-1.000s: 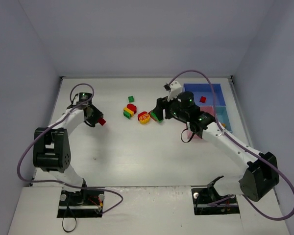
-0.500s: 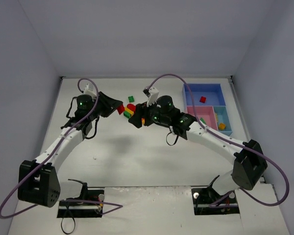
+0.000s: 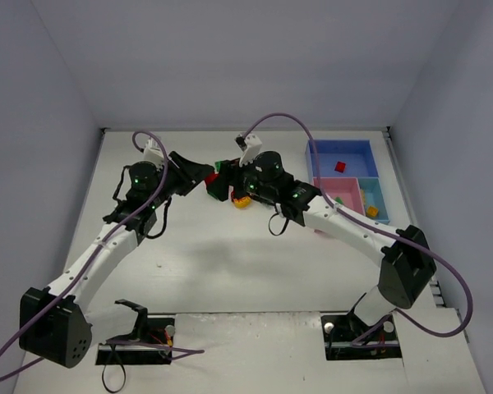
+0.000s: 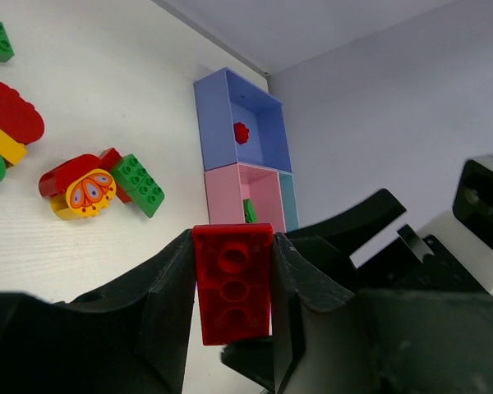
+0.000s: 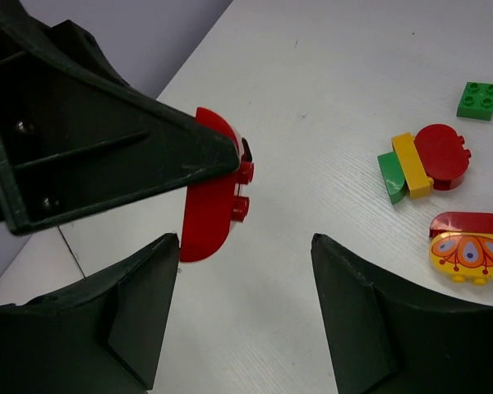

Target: Sort the legos into containers by color

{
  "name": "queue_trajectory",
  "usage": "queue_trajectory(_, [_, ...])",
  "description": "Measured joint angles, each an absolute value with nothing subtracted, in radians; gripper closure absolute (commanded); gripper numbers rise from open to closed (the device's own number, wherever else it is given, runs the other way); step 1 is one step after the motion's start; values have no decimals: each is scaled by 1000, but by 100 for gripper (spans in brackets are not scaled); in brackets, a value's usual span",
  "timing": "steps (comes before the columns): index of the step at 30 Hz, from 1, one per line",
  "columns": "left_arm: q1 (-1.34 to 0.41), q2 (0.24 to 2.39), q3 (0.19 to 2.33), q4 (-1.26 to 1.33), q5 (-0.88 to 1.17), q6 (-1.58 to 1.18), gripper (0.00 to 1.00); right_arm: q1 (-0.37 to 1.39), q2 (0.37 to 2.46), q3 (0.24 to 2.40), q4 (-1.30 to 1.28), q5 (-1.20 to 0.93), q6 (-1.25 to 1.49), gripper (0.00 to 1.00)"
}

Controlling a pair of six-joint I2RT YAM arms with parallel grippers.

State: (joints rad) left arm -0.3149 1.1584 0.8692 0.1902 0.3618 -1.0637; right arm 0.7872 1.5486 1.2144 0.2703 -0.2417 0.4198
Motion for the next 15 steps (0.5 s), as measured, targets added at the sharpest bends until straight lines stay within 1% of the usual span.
queue_trajectory(6, [-347,1147,869,179,346,-1063,88,796,1588,1245,281,-242,419,42])
queue_trajectory(9, [-352,1146,869,167,339,-1063,88,800,1588,1247,287,-241,414,46])
queue_trajectory(10, [-353,1146,869,163,335,-1063,88,800,1588,1248,289,-240,412,49])
queue_trajectory(12, [-354,1146,868,161,332,-1063,88,800,1588,1248,289,-237,402,57])
queue_trajectory(13, [-355,1146,867,160,331,-1063,88,800,1588,1248,289,-234,397,65])
queue_trajectory(14, [-357,1146,864,160,331,-1063,88,800,1588,1248,289,-231,389,71])
queue_trajectory(15, [-359,1146,860,162,326,-1063,87,801,1588,1248,290,-233,385,83])
